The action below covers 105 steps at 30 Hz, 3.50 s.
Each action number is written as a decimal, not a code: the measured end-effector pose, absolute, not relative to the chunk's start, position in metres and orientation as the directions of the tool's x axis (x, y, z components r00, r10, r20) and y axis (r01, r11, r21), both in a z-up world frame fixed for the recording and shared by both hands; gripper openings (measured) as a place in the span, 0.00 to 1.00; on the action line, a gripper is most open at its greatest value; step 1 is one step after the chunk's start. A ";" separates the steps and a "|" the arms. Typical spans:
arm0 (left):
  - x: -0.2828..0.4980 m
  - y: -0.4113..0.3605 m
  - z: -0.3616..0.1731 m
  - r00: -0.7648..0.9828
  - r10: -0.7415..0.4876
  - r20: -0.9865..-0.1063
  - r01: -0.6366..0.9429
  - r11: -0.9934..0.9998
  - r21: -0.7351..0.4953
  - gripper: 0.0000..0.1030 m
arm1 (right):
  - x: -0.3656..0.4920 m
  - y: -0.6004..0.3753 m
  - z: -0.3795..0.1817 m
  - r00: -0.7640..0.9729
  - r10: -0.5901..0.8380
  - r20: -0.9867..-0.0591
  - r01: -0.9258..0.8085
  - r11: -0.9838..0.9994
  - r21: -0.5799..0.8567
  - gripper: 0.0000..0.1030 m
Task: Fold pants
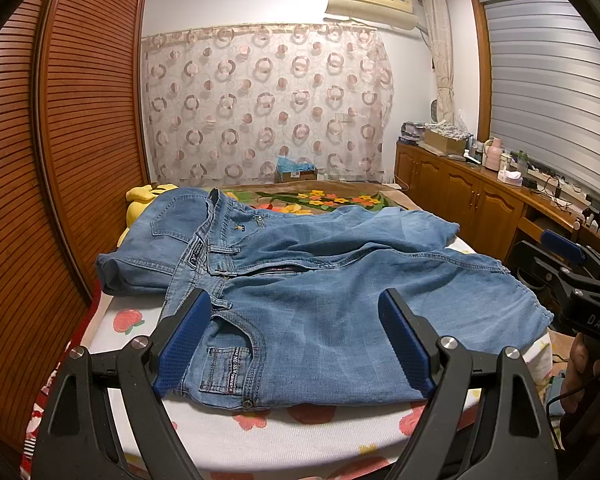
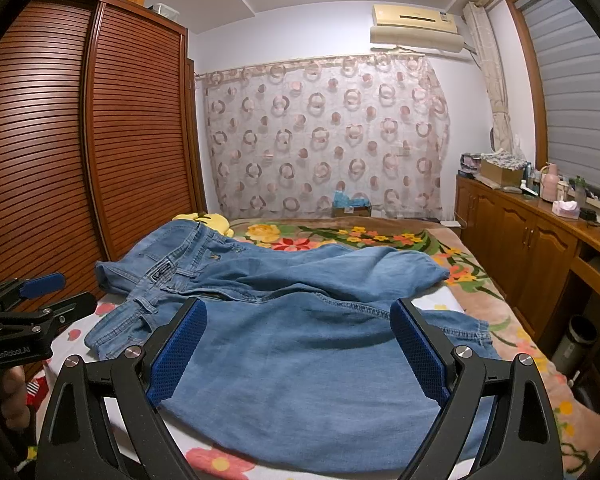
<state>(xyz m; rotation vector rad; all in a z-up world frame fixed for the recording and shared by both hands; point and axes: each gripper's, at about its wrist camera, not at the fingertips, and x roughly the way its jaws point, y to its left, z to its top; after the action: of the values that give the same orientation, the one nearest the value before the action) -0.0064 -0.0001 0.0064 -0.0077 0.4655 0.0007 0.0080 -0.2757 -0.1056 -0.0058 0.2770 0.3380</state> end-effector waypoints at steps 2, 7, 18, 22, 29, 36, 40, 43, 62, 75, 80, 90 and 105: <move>-0.006 0.000 0.006 0.894 -0.002 -0.448 -0.002 1.000 -0.008 0.84 | 0.008 -0.275 -0.105 0.907 0.325 -0.269 -0.327 0.944 0.039 0.91; -0.005 0.000 0.006 0.894 -0.002 -0.449 -0.003 1.000 -0.009 0.84 | 0.008 -0.275 -0.105 0.906 0.327 -0.269 -0.329 0.944 0.040 0.91; -0.007 0.000 0.007 0.894 -0.002 -0.448 -0.002 1.000 -0.009 0.84 | 0.008 -0.275 -0.105 0.907 0.325 -0.269 -0.327 0.944 0.039 0.91; -0.006 0.000 0.007 0.894 -0.002 -0.447 -0.003 1.000 -0.009 0.84 | 0.008 -0.275 -0.105 0.907 0.324 -0.270 -0.326 0.944 0.038 0.91; -0.007 0.000 0.007 0.895 -0.002 -0.446 -0.003 1.000 -0.009 0.84 | 0.008 -0.275 -0.105 0.906 0.325 -0.270 -0.327 0.944 0.039 0.91; -0.007 0.000 0.007 0.895 -0.002 -0.445 -0.002 1.000 -0.009 0.84 | 0.008 -0.275 -0.105 0.906 0.325 -0.269 -0.327 0.944 0.039 0.91; -0.008 0.000 0.007 0.896 -0.002 -0.445 -0.002 1.000 -0.009 0.84 | 0.008 -0.275 -0.105 0.906 0.325 -0.269 -0.328 0.944 0.038 0.91; -0.007 0.000 0.007 0.896 -0.001 -0.444 -0.003 1.000 -0.009 0.84 | 0.008 -0.275 -0.105 0.907 0.325 -0.268 -0.328 0.944 0.038 0.91; -0.010 0.001 0.014 0.892 -0.009 -0.452 0.004 1.000 -0.013 0.84 | 0.009 -0.274 -0.106 0.904 0.327 -0.274 -0.329 0.944 0.039 0.91; -0.004 0.011 -0.004 0.869 -0.014 -0.495 0.003 1.000 -0.024 0.84 | 0.015 -0.276 -0.109 0.887 0.331 -0.320 -0.339 0.940 0.035 0.91; 0.004 0.025 -0.017 0.855 0.004 -0.519 -0.022 0.999 -0.028 0.84 | 0.019 -0.281 -0.110 0.881 0.325 -0.344 -0.337 0.941 0.028 0.91; 0.017 0.055 -0.044 0.828 0.039 -0.559 -0.065 0.998 -0.026 0.84 | 0.026 -0.286 -0.114 0.869 0.294 -0.397 -0.314 0.949 0.014 0.86; 0.025 0.106 -0.081 0.756 0.085 -0.649 -0.125 0.992 -0.015 0.84 | 0.017 -0.302 -0.105 0.852 0.199 -0.485 -0.237 0.971 -0.018 0.84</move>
<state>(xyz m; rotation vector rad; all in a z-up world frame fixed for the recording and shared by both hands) 0.0246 0.1058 -0.0813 -0.0591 0.7045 0.1150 0.0172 -0.3021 -0.1051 -0.0783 0.5013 0.2295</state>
